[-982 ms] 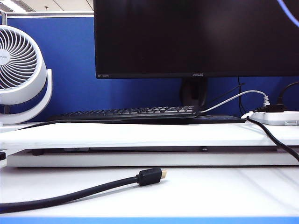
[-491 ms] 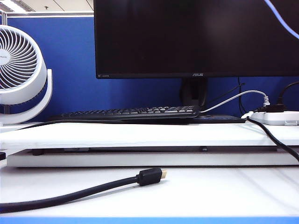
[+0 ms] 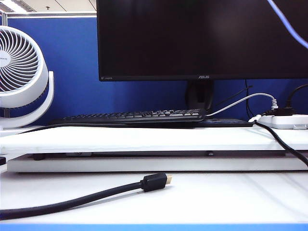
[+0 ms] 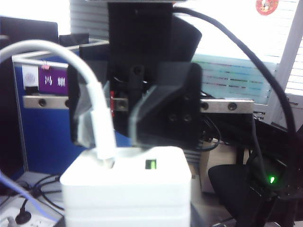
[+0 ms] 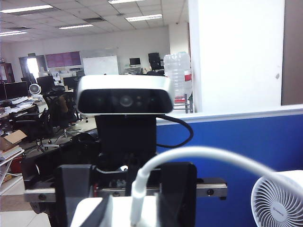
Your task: Pick up the Type-C charging cable and the charging base, insert one end of the Type-C charger into the corresponding slot on the base, and finally place the plugged-in charger back on the table.
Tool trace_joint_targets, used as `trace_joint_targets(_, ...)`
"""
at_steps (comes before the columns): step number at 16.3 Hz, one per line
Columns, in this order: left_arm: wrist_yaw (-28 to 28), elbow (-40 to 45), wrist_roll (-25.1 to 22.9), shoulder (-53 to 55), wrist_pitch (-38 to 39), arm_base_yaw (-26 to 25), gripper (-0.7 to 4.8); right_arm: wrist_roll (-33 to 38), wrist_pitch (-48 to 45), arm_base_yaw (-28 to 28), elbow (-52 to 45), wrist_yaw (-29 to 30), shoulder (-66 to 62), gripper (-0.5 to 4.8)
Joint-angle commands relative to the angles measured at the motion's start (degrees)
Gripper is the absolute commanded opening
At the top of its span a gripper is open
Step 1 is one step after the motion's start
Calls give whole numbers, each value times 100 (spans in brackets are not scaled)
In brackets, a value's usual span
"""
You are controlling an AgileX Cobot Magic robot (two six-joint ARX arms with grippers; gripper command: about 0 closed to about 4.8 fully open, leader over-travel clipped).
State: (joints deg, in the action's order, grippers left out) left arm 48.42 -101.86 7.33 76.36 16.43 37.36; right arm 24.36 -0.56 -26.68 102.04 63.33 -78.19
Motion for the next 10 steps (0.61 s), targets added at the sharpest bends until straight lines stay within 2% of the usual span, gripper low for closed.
trace_joint_targets(1, -101, -83, -4, -68, -577, 2, -5, -39, 199, -33, -33, 87, 24, 122)
trace_joint_targets(8, -4, -83, -142, -68, -295, 4, -6, -33, -13, -17, -28, -297, 50, 122)
trace_joint_targets(10, 50, -83, -262, -68, -184, 4, -6, 195, -229, -17, -28, -323, 50, 122)
